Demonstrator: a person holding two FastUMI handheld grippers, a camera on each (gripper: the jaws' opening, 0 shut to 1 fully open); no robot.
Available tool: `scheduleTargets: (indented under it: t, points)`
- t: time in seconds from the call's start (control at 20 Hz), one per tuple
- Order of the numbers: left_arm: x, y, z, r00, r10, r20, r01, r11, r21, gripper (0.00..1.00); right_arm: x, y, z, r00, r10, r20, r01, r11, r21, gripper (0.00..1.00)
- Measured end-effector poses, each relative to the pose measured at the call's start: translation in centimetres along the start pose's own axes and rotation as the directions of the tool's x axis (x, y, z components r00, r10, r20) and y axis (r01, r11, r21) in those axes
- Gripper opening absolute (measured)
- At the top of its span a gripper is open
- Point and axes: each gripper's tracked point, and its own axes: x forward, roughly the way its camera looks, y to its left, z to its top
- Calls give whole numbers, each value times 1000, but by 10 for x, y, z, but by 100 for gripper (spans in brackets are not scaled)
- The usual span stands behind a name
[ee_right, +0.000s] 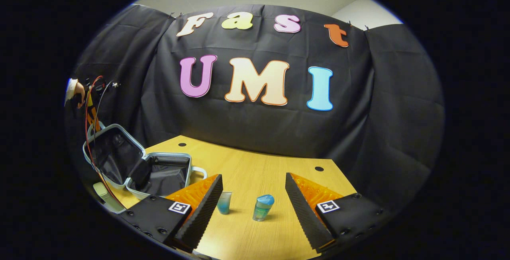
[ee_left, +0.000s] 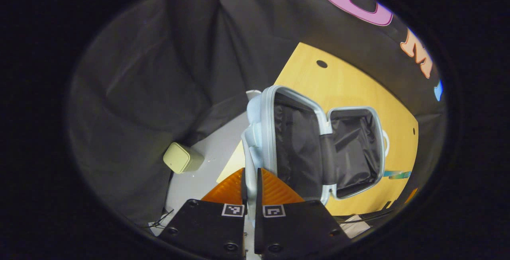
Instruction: First open the suitcase, pack the skin care products into it, and then close the suitcase.
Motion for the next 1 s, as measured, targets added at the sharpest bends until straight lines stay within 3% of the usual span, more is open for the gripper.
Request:
scheduleTargets:
  t: [0.4,0.7,0.8,0.85,1.0]
  points:
    - [63,14,-60,996,-29,-86,20,994,-111,3,-9,4,-4,1000,10,-12,-10,1000,-10,99]
    - [90,19,-79,992,-67,-105,49,984,-170,3,-16,-3,-8,1000,-13,-23,13,1000,12,99]
    - [91,23,-77,994,-47,-94,31,986,-165,4,-14,-6,-11,999,-18,-29,18,1000,8,99]
    - [88,28,-74,997,-30,-75,18,989,-148,7,-14,-6,-13,999,-18,-31,19,1000,10,99]
    - [69,20,-64,999,-39,-21,37,995,-91,54,-9,-6,-19,999,-12,-37,12,1000,18,99]
